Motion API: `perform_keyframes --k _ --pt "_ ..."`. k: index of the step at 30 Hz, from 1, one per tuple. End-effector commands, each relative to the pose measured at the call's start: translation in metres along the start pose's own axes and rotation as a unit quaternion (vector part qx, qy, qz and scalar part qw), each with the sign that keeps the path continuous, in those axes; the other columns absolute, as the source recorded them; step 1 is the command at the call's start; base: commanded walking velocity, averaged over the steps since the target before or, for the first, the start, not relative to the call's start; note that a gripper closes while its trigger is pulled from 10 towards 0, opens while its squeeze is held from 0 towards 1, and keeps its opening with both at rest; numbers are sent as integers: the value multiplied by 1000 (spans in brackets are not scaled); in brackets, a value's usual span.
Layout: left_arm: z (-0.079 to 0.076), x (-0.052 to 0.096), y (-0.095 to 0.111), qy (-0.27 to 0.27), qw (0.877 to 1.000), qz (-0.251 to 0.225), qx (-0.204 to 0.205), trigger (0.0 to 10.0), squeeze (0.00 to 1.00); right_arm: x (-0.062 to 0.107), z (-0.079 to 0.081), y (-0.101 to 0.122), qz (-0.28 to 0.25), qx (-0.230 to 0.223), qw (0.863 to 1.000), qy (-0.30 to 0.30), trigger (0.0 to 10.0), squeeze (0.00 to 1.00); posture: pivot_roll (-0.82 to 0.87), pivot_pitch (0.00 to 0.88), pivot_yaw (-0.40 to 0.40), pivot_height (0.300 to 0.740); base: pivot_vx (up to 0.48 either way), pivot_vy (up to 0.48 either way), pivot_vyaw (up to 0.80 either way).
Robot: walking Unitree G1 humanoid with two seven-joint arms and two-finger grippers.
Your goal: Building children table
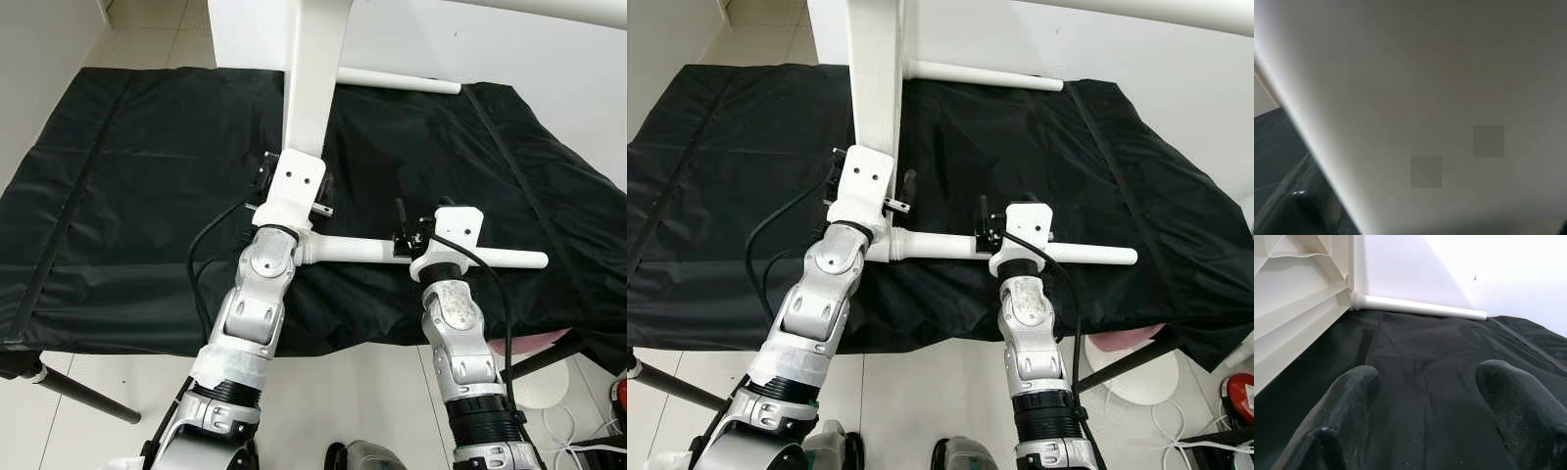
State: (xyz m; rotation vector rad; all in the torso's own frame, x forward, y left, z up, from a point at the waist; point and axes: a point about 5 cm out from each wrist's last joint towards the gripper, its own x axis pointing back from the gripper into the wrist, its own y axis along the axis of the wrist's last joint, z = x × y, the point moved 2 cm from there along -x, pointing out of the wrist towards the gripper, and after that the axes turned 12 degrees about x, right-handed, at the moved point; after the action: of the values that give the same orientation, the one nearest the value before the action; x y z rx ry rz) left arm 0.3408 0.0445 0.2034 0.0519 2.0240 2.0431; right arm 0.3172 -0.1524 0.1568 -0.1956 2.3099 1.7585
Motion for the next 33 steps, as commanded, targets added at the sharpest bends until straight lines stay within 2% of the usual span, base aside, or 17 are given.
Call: perform_keyframes --k 1,2,3,11,12,21,25,26,28,30,33 --pt "5 -9 28 133 989 -65 19 5333 0 3 -5 -2 8 5 1000 -10 10000 0 -115 70 -9 740 0 0 0" --pt "5 -9 28 133 989 -65 19 5333 0 3 -5 -2 8 5 1000 -10 10000 0 -115 70 -9 740 0 0 0" --pt "9 -10 27 144 987 -64 19 0 0 3 -6 -2 8 6 1000 -13 10000 0 -118 71 -9 740 0 0 0" --pt "20 -8 30 166 983 -78 9 0 0 4 -10 -3 13 9 1000 -18 10000 0 -103 80 -14 740 0 0 0" --pt "24 -7 32 174 981 -84 3 0 0 3 -9 -3 14 10 1000 -16 10000 0 -94 84 -18 740 0 0 0" --pt "33 -5 38 187 977 -102 -11 0 0 1 -5 -2 14 8 1000 -12 10000 0 -78 86 -13 740 0 0 0" --pt "49 2 47 198 971 -127 -34 0 0 2 -6 -4 16 7 1000 -15 10000 0 -57 91 -9 740 0 0 0" --pt "49 2 47 198 971 -127 -34 0 0 2 -6 -4 16 7 1000 -15 10000 0 -57 91 -9 740 0 0 0" --pt "61 8 51 212 966 -139 -45 0 0 2 -7 -5 18 8 1000 -16 10000 0 -42 94 -13 740 0 0 0" --pt "64 9 53 216 964 -145 -50 0 0 2 -7 -6 19 8 1000 -16 10000 0 -33 97 -15 740 0 0 0" --pt "88 22 60 227 957 -160 -88 0 0 -1 -5 -7 20 9 1000 -10 10000 0 -14 102 -21 740 0 0 0"
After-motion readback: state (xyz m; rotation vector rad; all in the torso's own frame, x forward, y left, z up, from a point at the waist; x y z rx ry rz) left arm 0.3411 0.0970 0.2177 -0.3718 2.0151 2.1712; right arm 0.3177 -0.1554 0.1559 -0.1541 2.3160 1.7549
